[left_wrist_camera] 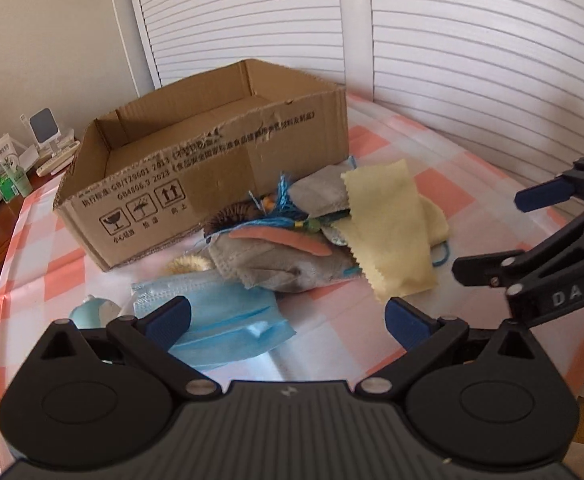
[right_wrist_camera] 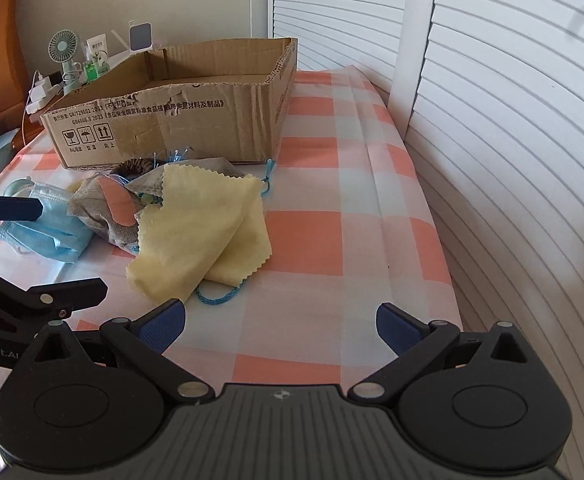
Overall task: Organize soft objects
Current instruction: 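Reach the left gripper down to the blue face mask and grasp it, then grasp the yellow cloth with the right gripper while the left gripper holds the mask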
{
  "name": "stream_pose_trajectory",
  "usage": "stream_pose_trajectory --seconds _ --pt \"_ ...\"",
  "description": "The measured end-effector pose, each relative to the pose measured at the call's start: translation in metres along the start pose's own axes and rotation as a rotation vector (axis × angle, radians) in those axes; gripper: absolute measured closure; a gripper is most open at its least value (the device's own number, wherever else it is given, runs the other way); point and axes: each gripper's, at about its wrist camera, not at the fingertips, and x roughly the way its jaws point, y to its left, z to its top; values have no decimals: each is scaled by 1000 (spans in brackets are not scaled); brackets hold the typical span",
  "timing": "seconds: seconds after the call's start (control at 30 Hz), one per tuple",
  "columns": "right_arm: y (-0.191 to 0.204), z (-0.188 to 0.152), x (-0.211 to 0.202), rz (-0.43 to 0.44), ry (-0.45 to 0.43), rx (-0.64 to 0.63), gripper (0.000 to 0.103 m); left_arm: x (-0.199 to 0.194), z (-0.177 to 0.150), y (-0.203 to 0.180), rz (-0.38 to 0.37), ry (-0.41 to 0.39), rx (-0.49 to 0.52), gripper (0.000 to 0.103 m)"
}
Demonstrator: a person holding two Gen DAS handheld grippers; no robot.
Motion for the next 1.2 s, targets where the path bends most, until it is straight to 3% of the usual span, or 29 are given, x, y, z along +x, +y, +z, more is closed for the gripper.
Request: stream_pose_trajectory --seconds 0.37,0.73,1.0,1.07,1.2 --pt "5 -4 10 9 18 -22 0 17 -11 20 -45 18 -108 0" --pt "10 -7 10 3 8 -48 0 11 -16 27 13 10 -142 1" --pt "13 -8 9 7 6 -55 0 10 -12 33 24 -9 -173 27" --pt "13 -8 9 9 6 -56 0 9 -12 33 30 -15 -175 40" --pt "13 -9 8 12 6 -59 0 5 -14 32 28 -23 -156 54"
